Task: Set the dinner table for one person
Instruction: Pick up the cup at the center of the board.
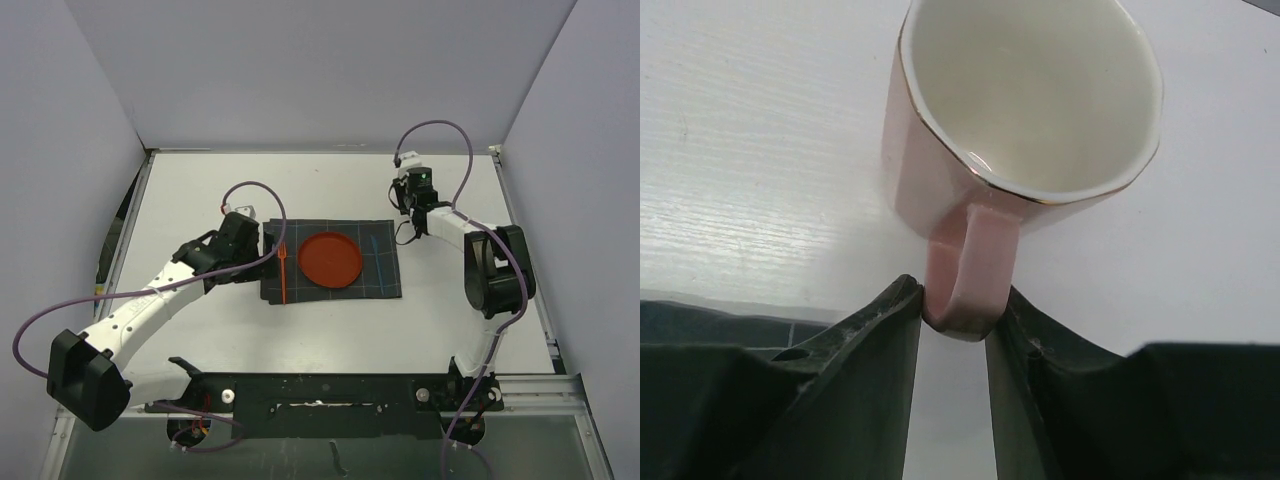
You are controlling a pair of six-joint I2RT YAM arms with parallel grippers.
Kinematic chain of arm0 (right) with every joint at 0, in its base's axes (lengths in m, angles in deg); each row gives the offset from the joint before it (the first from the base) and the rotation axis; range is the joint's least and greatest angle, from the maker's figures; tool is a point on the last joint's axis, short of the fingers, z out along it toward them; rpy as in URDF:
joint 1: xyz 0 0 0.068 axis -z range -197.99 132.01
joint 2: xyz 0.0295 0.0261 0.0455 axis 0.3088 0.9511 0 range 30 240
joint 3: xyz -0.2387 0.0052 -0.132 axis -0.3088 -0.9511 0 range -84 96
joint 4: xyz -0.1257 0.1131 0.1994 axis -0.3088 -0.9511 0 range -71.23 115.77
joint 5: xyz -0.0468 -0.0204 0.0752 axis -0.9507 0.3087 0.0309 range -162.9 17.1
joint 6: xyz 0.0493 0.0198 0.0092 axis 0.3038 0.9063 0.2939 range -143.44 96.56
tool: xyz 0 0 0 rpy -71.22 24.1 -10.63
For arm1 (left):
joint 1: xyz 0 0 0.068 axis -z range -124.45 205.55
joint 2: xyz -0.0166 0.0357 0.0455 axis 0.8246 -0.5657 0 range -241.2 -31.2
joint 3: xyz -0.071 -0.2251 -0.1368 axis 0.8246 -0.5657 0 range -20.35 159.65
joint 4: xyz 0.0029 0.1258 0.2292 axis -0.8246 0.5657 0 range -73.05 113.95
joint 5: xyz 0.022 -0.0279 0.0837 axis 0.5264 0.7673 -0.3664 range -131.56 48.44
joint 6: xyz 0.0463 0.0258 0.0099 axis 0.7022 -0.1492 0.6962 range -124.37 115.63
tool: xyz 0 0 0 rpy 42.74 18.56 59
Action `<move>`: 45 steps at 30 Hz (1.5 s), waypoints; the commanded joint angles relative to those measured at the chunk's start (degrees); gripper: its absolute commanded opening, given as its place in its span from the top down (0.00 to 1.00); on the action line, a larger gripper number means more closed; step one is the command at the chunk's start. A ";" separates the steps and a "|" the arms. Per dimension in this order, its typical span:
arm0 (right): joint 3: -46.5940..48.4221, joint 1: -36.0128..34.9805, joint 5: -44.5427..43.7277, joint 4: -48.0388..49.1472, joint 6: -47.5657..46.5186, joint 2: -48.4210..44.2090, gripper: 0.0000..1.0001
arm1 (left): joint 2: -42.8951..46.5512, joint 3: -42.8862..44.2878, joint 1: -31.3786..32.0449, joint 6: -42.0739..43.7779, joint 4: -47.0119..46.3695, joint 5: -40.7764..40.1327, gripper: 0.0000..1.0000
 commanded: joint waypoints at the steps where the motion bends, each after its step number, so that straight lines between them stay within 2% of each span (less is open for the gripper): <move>1: -0.75 1.87 -0.13 4.67 0.12 -4.80 0.68 | -0.65 0.78 0.68 -0.75 -3.27 0.24 0.02; 15: -3.93 3.74 1.76 4.92 0.28 -6.38 0.67 | -1.85 1.93 1.44 -0.49 -3.67 -0.28 0.02; 23: -3.30 3.25 6.11 -0.50 -2.77 -9.59 0.65 | -2.17 1.08 1.49 -0.13 -5.92 -0.37 0.02; 31: -2.53 2.75 5.60 -5.52 -4.93 -11.39 0.62 | -2.95 0.29 1.47 -0.30 -8.12 0.80 0.02; 35: -2.76 2.64 6.19 -7.39 -5.18 -13.52 0.64 | -2.67 -0.37 1.52 -0.22 -8.46 0.69 0.02; 37: -2.30 2.58 5.93 -7.74 -5.64 -14.83 0.74 | -2.57 -0.47 1.51 -0.27 -8.63 0.81 0.02; 39: 0.14 2.54 3.75 -8.08 -8.04 -15.24 0.78 | -2.48 -0.41 1.52 -0.29 -8.51 0.87 0.02; 43: 12.90 3.16 -0.92 -13.34 -13.75 -11.11 0.85 | -2.38 0.15 1.52 -0.12 -8.34 0.81 0.02; 44: 16.96 3.76 -0.44 -16.26 -14.51 -9.42 0.82 | -2.38 0.38 1.52 -0.03 -8.15 0.77 0.02; 45: 21.16 4.20 0.90 -19.95 -14.65 -7.30 0.68 | -2.38 0.53 1.47 0.01 -8.10 0.64 0.02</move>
